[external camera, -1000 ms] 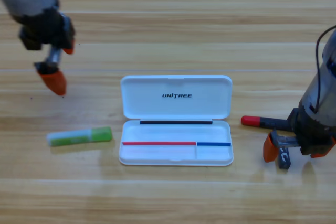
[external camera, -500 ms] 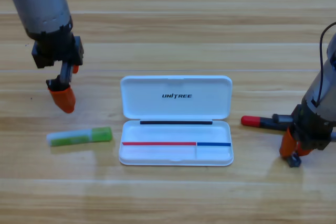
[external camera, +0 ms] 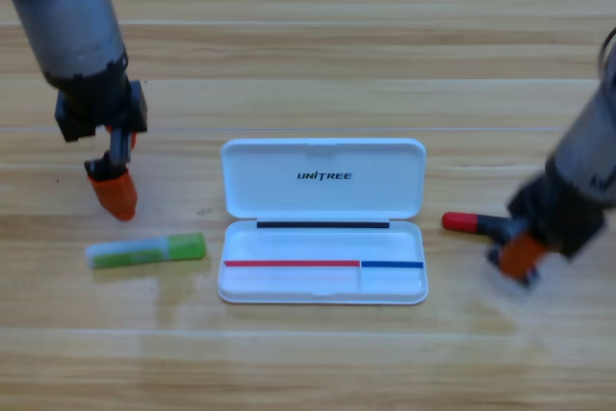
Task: Clean up eraser and pencils
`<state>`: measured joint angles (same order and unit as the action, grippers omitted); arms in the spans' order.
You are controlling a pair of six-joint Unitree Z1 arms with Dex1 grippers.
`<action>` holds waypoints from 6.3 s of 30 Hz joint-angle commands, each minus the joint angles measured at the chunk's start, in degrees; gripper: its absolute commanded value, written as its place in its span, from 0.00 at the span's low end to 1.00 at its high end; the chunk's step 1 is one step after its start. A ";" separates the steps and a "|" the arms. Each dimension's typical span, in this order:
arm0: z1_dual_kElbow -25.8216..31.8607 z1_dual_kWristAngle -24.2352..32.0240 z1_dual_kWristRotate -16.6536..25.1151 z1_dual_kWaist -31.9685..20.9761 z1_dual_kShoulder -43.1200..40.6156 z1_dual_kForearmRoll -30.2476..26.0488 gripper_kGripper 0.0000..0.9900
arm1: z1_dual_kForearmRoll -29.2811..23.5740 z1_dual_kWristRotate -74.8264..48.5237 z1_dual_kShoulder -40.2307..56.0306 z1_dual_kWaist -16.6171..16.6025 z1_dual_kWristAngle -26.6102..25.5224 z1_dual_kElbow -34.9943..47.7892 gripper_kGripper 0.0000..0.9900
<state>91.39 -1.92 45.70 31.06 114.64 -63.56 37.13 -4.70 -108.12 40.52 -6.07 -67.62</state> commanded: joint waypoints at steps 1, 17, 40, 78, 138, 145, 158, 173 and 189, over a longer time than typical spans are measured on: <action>-7.90 0.60 1.94 -0.83 -0.03 5.99 1.00 | 8.40 -25.00 0.81 7.38 1.94 -9.55 0.00; -19.24 1.04 6.86 1.37 -0.20 17.85 1.00 | 24.83 -40.74 -20.11 13.00 6.95 -33.28 0.00; -23.37 0.08 8.09 2.51 2.26 22.86 0.37 | 25.01 -38.63 -24.15 12.74 3.43 -36.62 0.00; -5.53 -4.58 -0.79 17.10 -1.35 5.46 0.00 | 20.97 -40.47 -13.25 -4.75 8.09 -22.29 1.00; 5.02 4.30 -4.92 19.92 14.65 4.32 1.00 | 30.55 -47.77 -6.93 -0.62 4.93 -26.86 0.00; 1.95 2.36 -4.39 19.30 7.36 3.79 1.00 | 30.90 -45.75 -10.35 4.13 4.93 -30.47 0.00; -11.77 -1.07 7.82 -0.39 -17.78 2.47 1.00 | 33.62 -42.41 -25.03 10.63 4.93 -47.34 0.00; -21.35 0.60 9.41 -3.37 -17.69 10.29 1.00 | 35.38 -40.21 -31.89 13.97 5.45 -55.78 0.00; -23.02 0.87 9.32 -3.37 -16.55 13.19 1.00 | 35.38 -38.63 -33.82 13.88 5.63 -57.80 0.27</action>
<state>69.71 -1.75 54.75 28.77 95.96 -51.16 71.87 -44.15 -138.06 52.80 -0.22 -125.18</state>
